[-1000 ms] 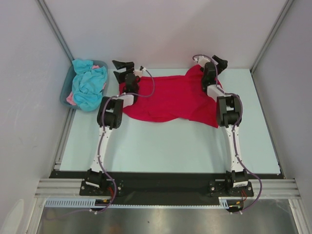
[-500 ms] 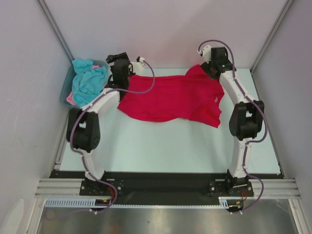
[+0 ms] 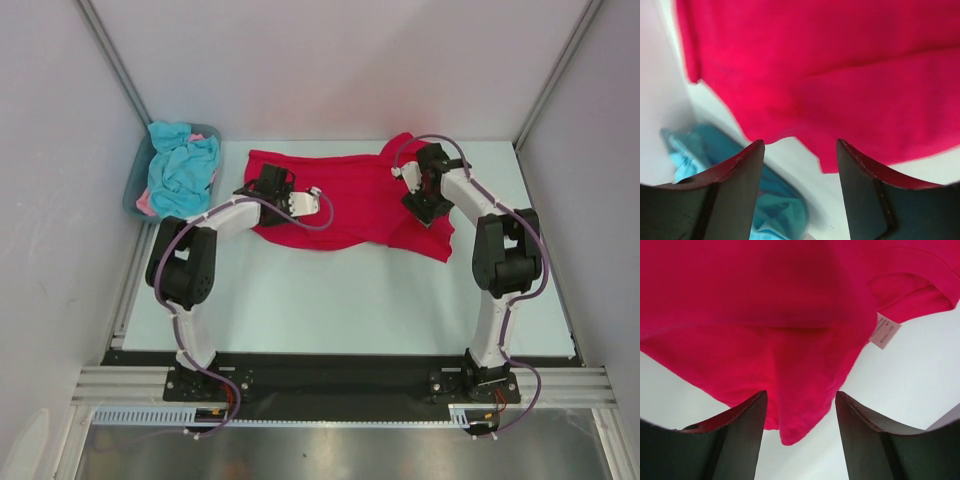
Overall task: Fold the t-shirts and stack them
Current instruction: Flatten the tshirt out
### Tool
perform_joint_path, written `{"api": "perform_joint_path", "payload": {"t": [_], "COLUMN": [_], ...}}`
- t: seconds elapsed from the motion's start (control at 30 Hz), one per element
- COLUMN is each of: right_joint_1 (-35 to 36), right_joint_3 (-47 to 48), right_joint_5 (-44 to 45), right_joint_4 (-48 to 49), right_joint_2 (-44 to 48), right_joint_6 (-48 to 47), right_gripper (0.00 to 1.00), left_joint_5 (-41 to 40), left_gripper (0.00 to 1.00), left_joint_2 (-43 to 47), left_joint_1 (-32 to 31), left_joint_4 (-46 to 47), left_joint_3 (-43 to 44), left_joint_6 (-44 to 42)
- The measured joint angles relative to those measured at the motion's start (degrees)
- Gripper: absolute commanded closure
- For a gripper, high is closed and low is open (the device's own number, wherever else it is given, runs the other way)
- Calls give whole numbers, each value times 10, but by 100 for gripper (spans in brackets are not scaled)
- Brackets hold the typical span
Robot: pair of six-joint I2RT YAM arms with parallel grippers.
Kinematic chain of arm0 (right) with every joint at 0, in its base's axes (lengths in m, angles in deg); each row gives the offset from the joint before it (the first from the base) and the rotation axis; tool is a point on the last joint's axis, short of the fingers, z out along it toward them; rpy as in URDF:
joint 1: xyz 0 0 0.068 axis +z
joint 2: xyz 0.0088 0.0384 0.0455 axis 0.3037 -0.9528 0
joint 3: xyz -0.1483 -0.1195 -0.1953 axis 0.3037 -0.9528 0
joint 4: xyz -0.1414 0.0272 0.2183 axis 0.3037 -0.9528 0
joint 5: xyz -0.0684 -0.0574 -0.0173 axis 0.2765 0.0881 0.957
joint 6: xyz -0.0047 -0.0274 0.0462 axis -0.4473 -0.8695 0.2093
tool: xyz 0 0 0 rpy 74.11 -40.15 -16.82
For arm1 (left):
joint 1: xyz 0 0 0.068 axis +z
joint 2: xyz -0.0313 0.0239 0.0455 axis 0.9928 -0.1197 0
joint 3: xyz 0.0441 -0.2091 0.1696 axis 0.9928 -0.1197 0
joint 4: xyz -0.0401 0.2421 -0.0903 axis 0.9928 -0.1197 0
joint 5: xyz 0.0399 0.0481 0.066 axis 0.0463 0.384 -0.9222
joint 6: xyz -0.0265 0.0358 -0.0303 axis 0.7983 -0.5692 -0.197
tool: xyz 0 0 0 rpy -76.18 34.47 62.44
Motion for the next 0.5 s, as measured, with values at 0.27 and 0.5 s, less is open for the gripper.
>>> {"api": "perform_joint_path", "payload": {"t": [0.27, 0.5], "right_joint_1": [12, 20], "right_joint_3": [-6, -23], "right_joint_5": [1, 19], "right_joint_4": [1, 6], "right_joint_2": [5, 17], "right_joint_6": [11, 11], "right_gripper": [38, 38], "left_joint_5": [81, 103], "left_gripper": [33, 37], "left_joint_2": [-48, -124], "left_joint_1": [11, 23], "left_joint_4": [-126, -243], "left_joint_3": [114, 256], "left_joint_6": [-108, -187]}}
